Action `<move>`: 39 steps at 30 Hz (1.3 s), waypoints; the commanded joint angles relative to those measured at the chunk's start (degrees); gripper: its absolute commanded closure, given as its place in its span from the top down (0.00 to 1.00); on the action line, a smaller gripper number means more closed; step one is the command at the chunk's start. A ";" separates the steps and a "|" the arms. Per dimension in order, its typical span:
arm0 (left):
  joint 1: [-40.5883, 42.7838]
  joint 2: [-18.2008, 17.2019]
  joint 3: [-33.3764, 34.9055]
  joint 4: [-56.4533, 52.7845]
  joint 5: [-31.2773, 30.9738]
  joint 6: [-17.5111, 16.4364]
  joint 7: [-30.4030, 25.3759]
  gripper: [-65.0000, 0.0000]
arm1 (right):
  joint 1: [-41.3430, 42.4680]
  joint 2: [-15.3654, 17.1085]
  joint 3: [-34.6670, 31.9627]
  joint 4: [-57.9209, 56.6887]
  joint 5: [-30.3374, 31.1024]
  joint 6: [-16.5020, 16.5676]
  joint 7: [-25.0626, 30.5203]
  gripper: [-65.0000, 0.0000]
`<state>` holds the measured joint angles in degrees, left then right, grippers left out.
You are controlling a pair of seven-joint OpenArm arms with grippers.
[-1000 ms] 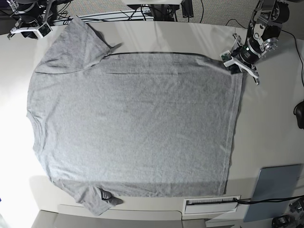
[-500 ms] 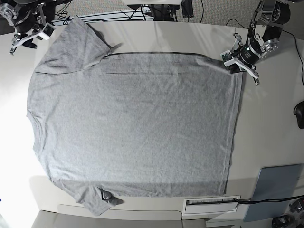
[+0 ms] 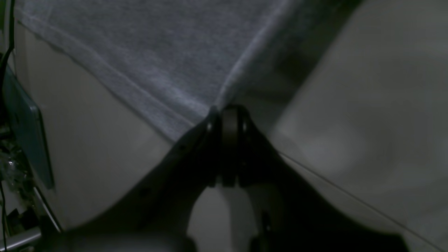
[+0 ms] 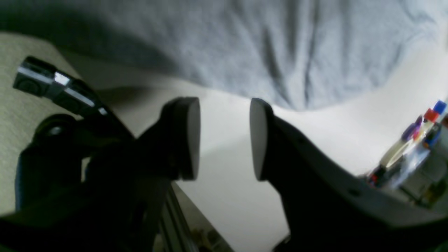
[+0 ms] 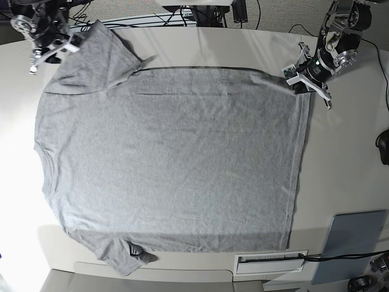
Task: Fold the T-shirt properly
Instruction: 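Close both grippers on the shirt's side edge at shoulder and hem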
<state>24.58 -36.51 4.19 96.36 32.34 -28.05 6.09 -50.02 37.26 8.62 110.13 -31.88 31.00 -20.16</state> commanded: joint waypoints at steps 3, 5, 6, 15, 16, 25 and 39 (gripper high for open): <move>1.46 -0.31 0.74 -1.09 0.44 -4.83 3.10 0.00 | 2.67 0.85 -3.54 -2.49 -2.78 -0.79 -2.47 0.36; 1.44 -0.31 0.74 -1.09 0.46 -4.81 3.10 0.00 | 4.31 0.85 -5.44 -3.61 -3.65 -0.81 -3.41 0.36; 1.44 -0.31 0.74 -1.09 0.44 -4.79 3.08 0.00 | 4.96 0.85 -6.05 -3.89 -3.69 -0.83 -3.34 0.36; 1.44 -0.31 0.74 -1.09 0.44 -4.81 3.08 0.00 | 10.19 0.81 -10.38 -4.13 -2.10 -0.79 -3.23 0.36; 1.46 -0.31 0.74 -1.09 0.42 -4.79 3.08 0.00 | 10.47 0.81 -10.86 -4.13 -1.99 -0.81 -3.17 0.36; 1.46 -0.31 0.74 -1.09 0.42 -4.83 3.10 0.00 | 16.00 0.48 -15.67 -7.02 -1.99 -0.76 -3.61 0.36; 1.44 -0.31 0.74 -1.11 -0.22 -4.85 3.08 0.00 | 19.74 0.39 -18.10 -11.52 -1.97 -0.76 -4.31 0.08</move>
<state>24.58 -36.51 4.19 96.36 31.88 -28.05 6.09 -29.52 37.41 -9.04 99.24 -35.42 27.18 -23.94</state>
